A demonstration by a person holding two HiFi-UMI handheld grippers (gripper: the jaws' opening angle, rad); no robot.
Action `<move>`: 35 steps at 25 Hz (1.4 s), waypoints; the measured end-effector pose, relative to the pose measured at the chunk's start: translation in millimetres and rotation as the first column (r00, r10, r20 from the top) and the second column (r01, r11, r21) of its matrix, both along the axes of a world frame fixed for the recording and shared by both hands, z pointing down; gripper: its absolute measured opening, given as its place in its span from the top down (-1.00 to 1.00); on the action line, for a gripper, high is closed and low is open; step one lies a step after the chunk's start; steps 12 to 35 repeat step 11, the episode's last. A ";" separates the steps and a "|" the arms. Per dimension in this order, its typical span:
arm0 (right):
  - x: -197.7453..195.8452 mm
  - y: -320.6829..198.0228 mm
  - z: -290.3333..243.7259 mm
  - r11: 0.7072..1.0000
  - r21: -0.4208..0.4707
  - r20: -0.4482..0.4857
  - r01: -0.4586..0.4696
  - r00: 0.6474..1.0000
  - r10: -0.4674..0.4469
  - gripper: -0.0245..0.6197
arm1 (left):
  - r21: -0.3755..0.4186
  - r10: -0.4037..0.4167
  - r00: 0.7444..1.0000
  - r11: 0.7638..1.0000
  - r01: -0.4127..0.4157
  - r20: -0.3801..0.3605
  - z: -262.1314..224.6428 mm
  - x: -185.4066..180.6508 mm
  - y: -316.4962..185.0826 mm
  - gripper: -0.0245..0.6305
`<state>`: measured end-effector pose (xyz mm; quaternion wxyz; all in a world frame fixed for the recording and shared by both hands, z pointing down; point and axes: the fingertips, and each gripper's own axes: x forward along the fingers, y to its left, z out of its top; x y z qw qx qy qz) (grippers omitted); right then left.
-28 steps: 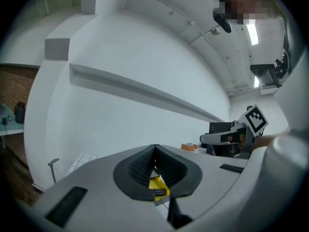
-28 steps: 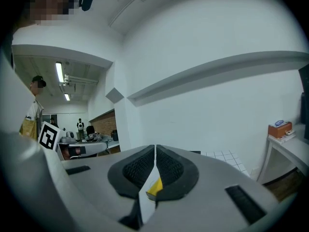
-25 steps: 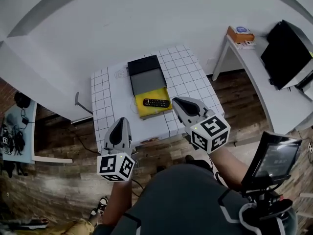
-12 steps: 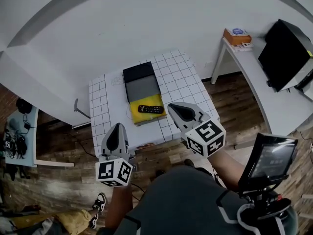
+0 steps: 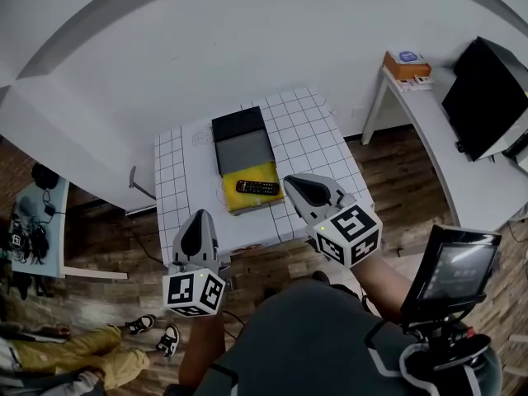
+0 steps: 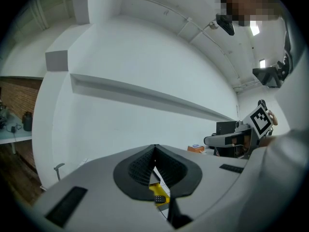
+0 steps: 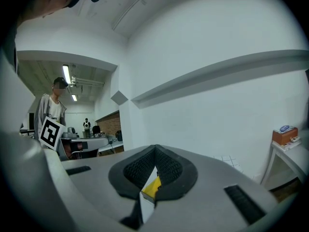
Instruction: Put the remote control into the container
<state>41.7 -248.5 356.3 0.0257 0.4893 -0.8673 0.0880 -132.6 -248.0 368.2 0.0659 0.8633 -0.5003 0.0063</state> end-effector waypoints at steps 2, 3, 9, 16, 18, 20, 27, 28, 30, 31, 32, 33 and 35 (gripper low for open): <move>0.8 -1.1 0.3 1.000 0.001 0.002 0.000 1.000 0.000 0.88 | -0.001 0.001 1.000 1.000 -0.001 0.002 0.3 1.4 -0.3 0.90; 1.2 -1.3 0.3 1.000 0.001 0.003 0.000 1.000 0.000 0.88 | -0.001 0.002 1.000 1.000 -0.002 0.003 0.0 2.0 -0.3 0.90; 1.0 -3.0 3.0 1.000 -0.006 0.003 0.004 1.000 -0.004 0.88 | 0.004 -0.002 1.000 1.000 0.002 0.000 -2.6 2.1 -1.6 0.90; 1.1 -2.8 4.0 1.000 -0.007 0.005 0.004 1.000 -0.004 0.88 | 0.005 -0.003 1.000 1.000 0.003 -0.001 -1.9 2.2 -1.2 0.90; 1.1 -2.8 4.0 1.000 -0.007 0.005 0.004 1.000 -0.004 0.88 | 0.005 -0.003 1.000 1.000 0.003 -0.001 -1.9 2.2 -1.2 0.90; 1.1 -2.8 4.0 1.000 -0.007 0.005 0.004 1.000 -0.004 0.88 | 0.005 -0.003 1.000 1.000 0.003 -0.001 -1.9 2.2 -1.2 0.90; 1.1 -2.8 4.0 1.000 -0.007 0.005 0.004 1.000 -0.004 0.88 | 0.005 -0.003 1.000 1.000 0.003 -0.001 -1.9 2.2 -1.2 0.90; 1.1 -2.8 4.0 1.000 -0.007 0.005 0.004 1.000 -0.004 0.88 | 0.005 -0.003 1.000 1.000 0.003 -0.001 -1.9 2.2 -1.2 0.90; 1.1 -2.8 4.0 1.000 -0.007 0.005 0.004 1.000 -0.004 0.88 | 0.005 -0.003 1.000 1.000 0.003 -0.001 -1.9 2.2 -1.2 0.90; 1.1 -2.8 4.0 1.000 -0.007 0.005 0.004 1.000 -0.004 0.88 | 0.005 -0.003 1.000 1.000 0.003 -0.001 -1.9 2.2 -1.2 0.90; 1.1 -2.8 4.0 1.000 -0.007 0.005 0.004 1.000 -0.004 0.88 | 0.005 -0.003 1.000 1.000 0.003 -0.001 -1.9 2.2 -1.2 0.90; 1.1 -2.8 4.0 1.000 -0.007 0.005 0.004 1.000 -0.004 0.88 | 0.005 -0.003 1.000 1.000 0.003 -0.001 -1.9 2.2 -1.2 0.90; 1.1 -2.8 4.0 1.000 -0.007 0.005 0.004 1.000 -0.004 0.88 | 0.005 -0.003 1.000 1.000 0.003 -0.001 -1.9 2.2 -1.2 0.90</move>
